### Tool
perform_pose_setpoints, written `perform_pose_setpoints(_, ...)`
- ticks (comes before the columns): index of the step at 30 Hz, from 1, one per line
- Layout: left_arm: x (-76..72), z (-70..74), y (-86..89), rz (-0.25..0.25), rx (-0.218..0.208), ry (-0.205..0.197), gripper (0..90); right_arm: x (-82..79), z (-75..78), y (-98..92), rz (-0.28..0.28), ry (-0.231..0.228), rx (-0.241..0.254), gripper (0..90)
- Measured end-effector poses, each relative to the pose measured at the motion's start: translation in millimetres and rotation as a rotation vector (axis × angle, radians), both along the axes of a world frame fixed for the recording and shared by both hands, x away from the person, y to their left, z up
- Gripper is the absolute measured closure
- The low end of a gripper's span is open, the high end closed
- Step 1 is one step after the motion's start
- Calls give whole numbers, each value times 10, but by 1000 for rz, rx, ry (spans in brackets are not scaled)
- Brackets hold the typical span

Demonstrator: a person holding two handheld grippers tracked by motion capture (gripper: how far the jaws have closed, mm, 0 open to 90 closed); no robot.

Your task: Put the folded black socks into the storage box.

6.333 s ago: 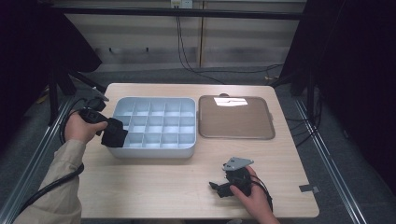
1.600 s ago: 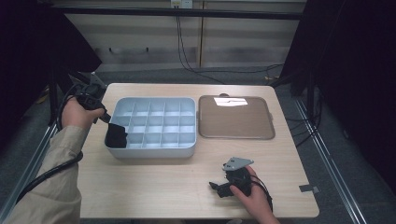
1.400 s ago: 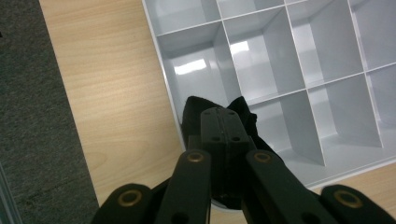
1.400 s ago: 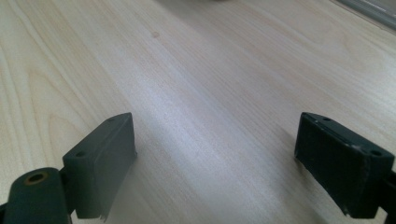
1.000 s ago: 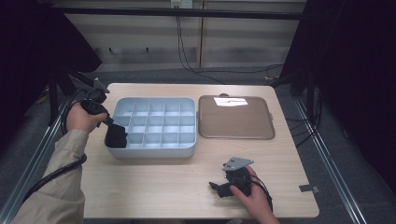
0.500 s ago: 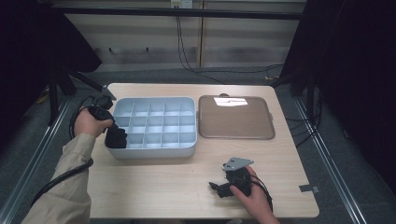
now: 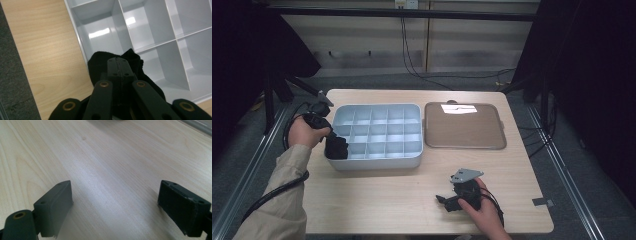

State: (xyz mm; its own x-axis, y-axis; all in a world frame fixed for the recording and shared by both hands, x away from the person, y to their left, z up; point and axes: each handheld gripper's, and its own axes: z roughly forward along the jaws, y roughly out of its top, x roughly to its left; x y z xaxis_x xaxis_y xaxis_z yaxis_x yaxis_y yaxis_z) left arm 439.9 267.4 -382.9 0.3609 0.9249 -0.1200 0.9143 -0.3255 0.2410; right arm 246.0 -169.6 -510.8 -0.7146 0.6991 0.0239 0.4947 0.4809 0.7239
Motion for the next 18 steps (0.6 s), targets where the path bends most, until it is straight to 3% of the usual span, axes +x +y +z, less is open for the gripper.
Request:
perform_pose_setpoints(14, -27, -123, 19, 16, -13, 29, 900, 0, 0, 0, 0, 0, 0, 117)
perform_pose_setpoints(18, -36, -178, -7, 10, 0, 31, 900, 0, 0, 0, 0, 0, 0, 118)
